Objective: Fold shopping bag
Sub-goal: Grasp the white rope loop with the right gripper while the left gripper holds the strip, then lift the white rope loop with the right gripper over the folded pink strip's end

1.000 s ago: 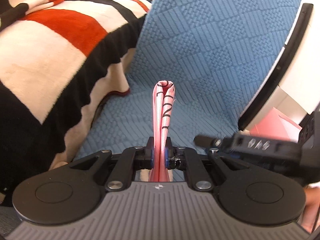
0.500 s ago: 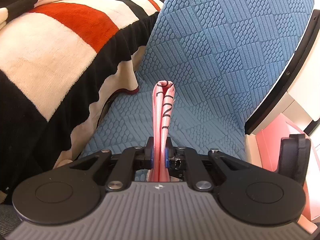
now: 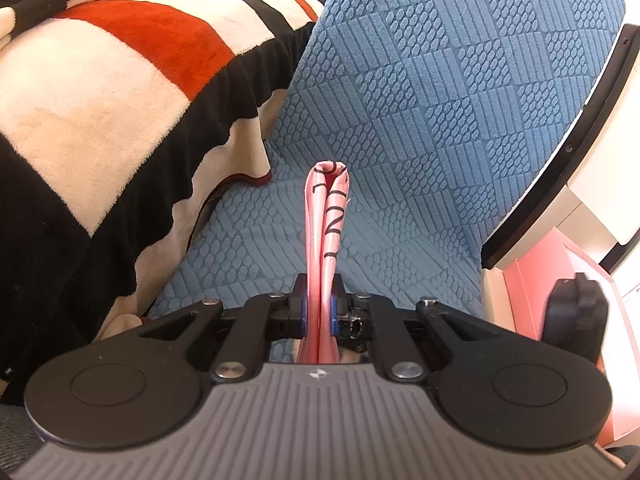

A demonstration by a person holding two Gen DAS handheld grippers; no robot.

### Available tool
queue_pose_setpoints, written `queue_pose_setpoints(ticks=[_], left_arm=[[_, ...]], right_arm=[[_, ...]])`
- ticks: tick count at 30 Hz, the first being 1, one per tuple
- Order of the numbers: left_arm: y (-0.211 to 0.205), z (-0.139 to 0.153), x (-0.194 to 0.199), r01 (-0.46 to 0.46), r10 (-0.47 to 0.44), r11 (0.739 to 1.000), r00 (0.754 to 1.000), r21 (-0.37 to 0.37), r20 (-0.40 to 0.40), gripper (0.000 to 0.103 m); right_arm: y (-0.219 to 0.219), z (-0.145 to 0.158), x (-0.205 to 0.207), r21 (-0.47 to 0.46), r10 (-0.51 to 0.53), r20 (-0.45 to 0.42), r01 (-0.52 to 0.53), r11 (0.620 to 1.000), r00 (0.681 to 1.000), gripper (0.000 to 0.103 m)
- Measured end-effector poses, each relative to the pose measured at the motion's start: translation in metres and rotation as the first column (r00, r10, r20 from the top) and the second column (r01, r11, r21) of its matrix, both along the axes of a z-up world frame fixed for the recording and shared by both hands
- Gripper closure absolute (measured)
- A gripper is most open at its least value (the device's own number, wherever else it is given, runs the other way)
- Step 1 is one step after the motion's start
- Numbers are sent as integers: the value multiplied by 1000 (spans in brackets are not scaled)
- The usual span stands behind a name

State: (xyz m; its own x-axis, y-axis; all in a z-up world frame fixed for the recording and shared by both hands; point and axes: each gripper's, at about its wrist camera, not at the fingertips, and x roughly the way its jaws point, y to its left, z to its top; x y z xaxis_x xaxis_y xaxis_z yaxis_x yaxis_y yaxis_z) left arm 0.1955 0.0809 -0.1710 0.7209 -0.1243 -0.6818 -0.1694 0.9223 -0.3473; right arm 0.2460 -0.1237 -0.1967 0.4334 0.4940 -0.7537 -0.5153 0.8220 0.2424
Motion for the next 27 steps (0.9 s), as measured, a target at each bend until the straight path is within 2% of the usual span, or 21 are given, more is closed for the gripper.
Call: queue_pose_setpoints(ticks=[8,12,15,21,27], left_arm=[[-13,-4,1,56,-56,998,998,21,-15,91],[-22,-10,4,102,-102,995,994,0,-32,91],[-34,-13,4,142,-141,990,989,18,-40,91],[-59,-20,3,228,-225,973,972,43,-59,91],[-79,-28,2,301,-297,951,952,68,-73,91]], right_arm=[[-47,23,-1,96,-166,-64,172,980,984,93],[-74,39,-7,159,-246,-91,258,953,965,93],[-92,51,-11,212,-296,-99,311,926,950,93],[-117,75,-18,271,-368,-77,375,887,927,93],[-128,87,-16,320,-408,-75,409,854,910,93]])
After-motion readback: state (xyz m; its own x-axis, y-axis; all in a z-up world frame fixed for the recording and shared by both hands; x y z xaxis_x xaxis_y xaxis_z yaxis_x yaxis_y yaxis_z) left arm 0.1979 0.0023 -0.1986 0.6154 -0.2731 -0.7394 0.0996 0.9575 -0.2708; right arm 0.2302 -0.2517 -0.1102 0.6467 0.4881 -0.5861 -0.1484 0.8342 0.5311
